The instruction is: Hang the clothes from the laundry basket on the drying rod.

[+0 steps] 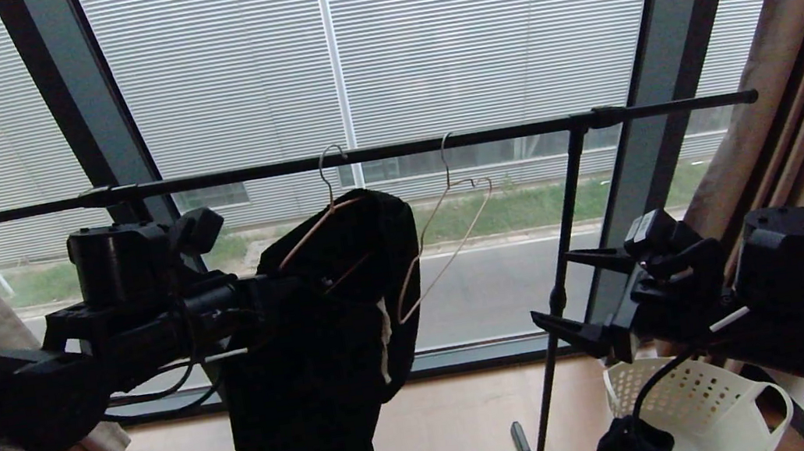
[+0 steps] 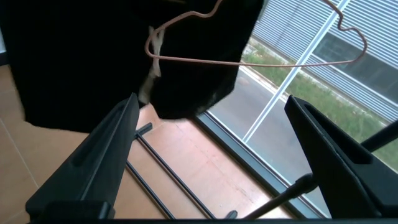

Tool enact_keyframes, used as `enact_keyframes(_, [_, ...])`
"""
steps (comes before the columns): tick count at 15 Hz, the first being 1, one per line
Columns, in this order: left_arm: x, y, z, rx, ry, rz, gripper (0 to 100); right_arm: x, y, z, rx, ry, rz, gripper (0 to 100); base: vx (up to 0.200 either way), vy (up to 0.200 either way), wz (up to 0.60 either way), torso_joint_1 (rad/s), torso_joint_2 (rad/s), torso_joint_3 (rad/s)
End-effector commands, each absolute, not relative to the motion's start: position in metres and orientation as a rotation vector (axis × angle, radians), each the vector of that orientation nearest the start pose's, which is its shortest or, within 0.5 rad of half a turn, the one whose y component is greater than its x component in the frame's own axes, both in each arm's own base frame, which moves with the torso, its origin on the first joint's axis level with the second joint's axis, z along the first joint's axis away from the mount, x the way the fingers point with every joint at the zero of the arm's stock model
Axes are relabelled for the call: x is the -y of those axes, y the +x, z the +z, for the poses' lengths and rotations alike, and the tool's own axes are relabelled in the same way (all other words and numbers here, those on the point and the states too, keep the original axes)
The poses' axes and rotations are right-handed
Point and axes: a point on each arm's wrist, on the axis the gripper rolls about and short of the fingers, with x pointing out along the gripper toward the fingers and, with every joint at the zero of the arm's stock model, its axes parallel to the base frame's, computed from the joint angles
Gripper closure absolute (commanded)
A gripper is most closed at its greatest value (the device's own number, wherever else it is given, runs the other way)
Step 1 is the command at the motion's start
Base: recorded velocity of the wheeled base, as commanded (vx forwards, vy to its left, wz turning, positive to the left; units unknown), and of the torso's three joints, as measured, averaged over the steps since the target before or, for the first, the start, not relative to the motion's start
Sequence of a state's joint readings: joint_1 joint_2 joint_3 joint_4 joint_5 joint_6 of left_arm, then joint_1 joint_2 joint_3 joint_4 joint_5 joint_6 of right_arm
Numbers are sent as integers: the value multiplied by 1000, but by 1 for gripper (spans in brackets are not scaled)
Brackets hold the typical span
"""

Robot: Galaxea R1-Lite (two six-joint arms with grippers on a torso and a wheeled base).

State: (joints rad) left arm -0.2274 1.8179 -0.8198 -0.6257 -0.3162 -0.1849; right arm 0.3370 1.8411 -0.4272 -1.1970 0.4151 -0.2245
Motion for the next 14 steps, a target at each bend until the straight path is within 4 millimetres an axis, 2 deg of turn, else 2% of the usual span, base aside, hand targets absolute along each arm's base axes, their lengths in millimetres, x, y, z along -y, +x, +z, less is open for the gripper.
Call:
enact_keyframes(1, [90, 331, 140, -451, -239, -503, 100, -102, 262, 104, -144, -205, 772, 0, 0, 0, 0, 0, 0, 0])
enact_keyframes(5, [96, 340, 139, -405, -282, -511, 100, -102, 262, 104, -145, -205, 773, 0, 0, 0, 0, 0, 0, 0])
enact_keyframes(9, [101, 358, 127, -396, -286, -498, 100, -102, 262, 103, -148, -205, 773, 0, 0, 0, 0, 0, 0, 0])
enact_keyframes(14, [109, 371, 121, -389, -281, -488, 100, -102, 263, 99, -162, -208, 775, 0, 0, 0, 0, 0, 0, 0])
